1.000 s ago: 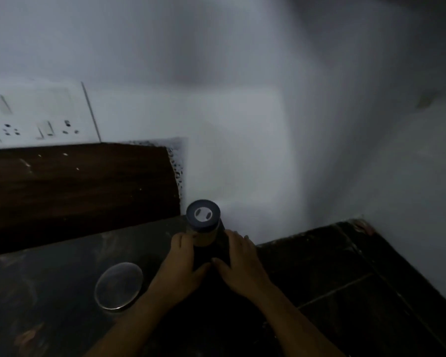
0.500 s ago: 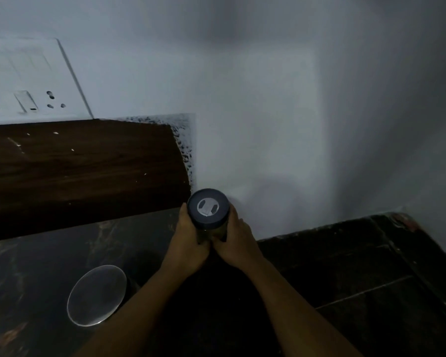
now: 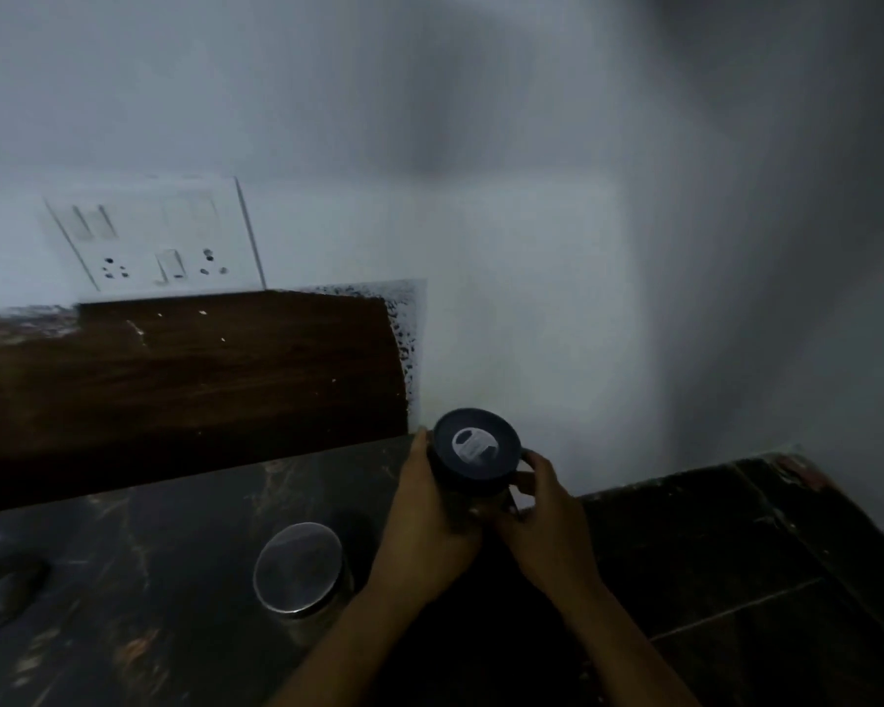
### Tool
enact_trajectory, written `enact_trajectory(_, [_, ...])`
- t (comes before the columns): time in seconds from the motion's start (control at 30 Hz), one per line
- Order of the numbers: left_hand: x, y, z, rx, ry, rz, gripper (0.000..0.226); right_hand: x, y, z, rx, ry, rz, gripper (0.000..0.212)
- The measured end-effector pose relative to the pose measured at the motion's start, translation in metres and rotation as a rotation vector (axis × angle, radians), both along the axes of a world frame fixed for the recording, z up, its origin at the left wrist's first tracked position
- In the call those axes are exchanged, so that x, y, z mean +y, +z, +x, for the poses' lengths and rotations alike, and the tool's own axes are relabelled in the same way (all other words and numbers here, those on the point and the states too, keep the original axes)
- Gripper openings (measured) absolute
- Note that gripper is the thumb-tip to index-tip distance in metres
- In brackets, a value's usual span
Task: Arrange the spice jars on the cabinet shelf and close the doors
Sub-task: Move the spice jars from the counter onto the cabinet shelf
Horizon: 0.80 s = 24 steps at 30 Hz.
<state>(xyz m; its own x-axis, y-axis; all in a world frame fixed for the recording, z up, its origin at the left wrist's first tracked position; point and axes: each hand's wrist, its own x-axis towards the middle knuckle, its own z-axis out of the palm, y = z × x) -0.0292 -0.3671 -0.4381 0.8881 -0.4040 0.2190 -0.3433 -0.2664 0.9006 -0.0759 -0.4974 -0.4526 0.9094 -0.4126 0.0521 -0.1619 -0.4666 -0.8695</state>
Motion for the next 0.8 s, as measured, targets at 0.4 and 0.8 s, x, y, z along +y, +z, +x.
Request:
enact_trajectory(0.4, [0.104, 0.119, -0.085, -0.143, 0.037, -0.136, 0.111, 0.147, 0.138, -0.104, -0.299, -0.201, 0.052, 0.054])
enact_trajectory(0.8, [0.263, 0.219, -0.110, -0.100, -0.117, -0.514, 0.078, 0.253, 0.226, -0.124, -0.371, 0.357, 0.471, 0.067])
